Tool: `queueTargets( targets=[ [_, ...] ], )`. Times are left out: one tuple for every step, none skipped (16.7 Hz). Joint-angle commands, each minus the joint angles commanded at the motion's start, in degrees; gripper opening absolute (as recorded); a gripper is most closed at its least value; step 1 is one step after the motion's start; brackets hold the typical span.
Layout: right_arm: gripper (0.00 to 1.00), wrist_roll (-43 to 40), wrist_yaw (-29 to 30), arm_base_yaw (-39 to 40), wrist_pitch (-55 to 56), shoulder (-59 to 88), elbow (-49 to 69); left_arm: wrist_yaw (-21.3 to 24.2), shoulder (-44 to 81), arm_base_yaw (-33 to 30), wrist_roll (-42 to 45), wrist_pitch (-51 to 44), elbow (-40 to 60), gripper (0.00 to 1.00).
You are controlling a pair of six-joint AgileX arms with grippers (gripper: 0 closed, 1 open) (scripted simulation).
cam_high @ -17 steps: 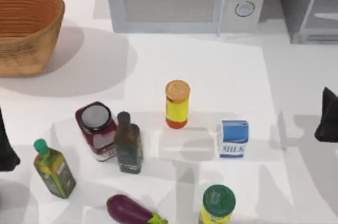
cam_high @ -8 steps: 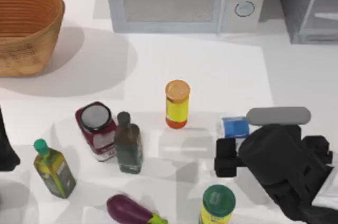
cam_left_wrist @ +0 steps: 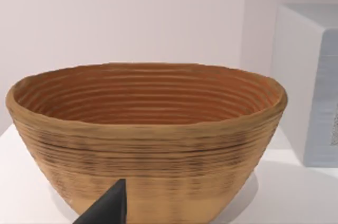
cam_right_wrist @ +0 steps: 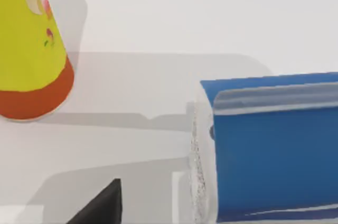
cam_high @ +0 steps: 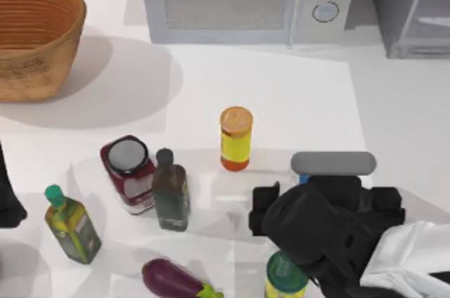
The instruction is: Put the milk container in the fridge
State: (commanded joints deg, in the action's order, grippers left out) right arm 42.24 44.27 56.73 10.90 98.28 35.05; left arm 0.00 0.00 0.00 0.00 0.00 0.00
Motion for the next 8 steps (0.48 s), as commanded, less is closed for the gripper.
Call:
queueTargets(
  targets=[
    [1.00,0.0,0.0,0.0,0.0,0.0,0.0,0.0,0.0,0.0,0.0,0.0,0.0,1.00],
    [1.00,-0.1,-0.1,-0.2,-0.1,-0.2,-0.2,0.0,0.0,0.0,0.0,0.0,0.0,1.00],
    [1.00,-0.2,-0.2,-0.3,-0.1,-0.3,-0.2,0.0,0.0,0.0,0.0,0.0,0.0,1.00],
    [1.00,-0.6,-0.4,-0.7,0.1,-0.6,-0.3,0.0,0.0,0.0,0.0,0.0,0.0,1.00],
    [1.00,-1.4,-0.8,-1.4,0.5,-0.8,-0.3,0.0,0.0,0.0,0.0,0.0,0.0,1.00],
    [1.00,-2.3,-1.4,-2.2,1.1,-0.8,-0.2,0.0,0.0,0.0,0.0,0.0,0.0,1.00],
    [1.00,-3.3,-2.0,-3.3,1.9,-0.5,0.0,0.0,0.0,0.0,0.0,0.0,0.0,1.00],
    [1.00,-4.4,-2.6,-4.4,3.1,0.3,0.4,0.0,0.0,0.0,0.0,0.0,0.0,1.00]
  ],
)
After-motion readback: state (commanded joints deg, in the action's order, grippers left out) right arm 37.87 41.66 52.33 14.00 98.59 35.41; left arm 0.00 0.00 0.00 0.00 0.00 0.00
